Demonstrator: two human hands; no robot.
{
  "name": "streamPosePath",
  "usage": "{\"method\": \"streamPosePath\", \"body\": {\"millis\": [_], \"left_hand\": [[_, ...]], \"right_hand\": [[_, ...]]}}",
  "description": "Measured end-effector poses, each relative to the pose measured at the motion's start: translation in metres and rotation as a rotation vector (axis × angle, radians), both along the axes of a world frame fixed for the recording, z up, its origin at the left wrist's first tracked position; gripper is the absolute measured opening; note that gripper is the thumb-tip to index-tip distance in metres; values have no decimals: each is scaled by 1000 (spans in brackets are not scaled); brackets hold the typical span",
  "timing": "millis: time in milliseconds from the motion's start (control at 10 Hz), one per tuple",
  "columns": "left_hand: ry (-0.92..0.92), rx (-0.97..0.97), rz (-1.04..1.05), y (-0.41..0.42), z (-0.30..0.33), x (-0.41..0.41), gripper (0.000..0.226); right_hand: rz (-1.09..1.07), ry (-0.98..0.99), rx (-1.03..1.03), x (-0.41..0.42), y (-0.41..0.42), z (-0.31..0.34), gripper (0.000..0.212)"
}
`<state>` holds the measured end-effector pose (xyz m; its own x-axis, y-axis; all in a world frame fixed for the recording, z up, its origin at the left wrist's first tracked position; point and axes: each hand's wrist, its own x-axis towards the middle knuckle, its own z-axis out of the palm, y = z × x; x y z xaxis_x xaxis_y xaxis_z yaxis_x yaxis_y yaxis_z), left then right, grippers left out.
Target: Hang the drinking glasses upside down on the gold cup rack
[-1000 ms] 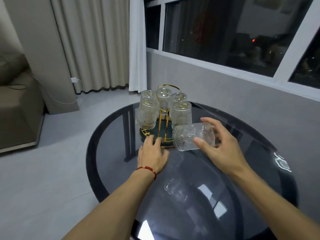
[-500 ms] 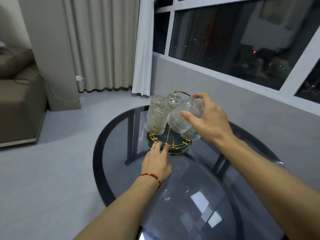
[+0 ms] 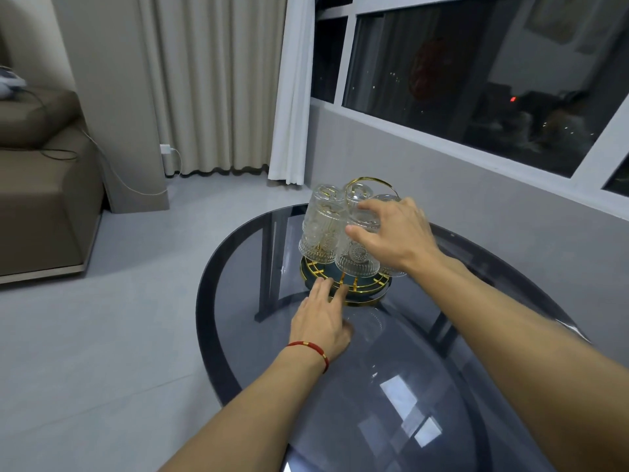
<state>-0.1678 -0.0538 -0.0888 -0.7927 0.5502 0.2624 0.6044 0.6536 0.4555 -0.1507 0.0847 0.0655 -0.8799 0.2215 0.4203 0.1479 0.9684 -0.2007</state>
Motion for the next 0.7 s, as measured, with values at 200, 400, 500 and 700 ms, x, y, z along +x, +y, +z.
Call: {"method": "streamPosePath", "body": {"millis": [200, 400, 500, 700], "left_hand": [[-6, -30, -24, -4, 2, -2, 71], [-22, -43, -23, -4, 4, 0, 72], [-36, -61, -21, -4, 5, 1, 73], [-106, -110, -33, -11, 13, 6, 71]], "right_hand": [[-14, -44, 93, -4, 4, -14, 54], [-4, -69, 266, -2, -1, -27, 50], [10, -81, 257, 2, -1, -28, 49], [89, -47, 133, 18, 5, -23, 54]]}}
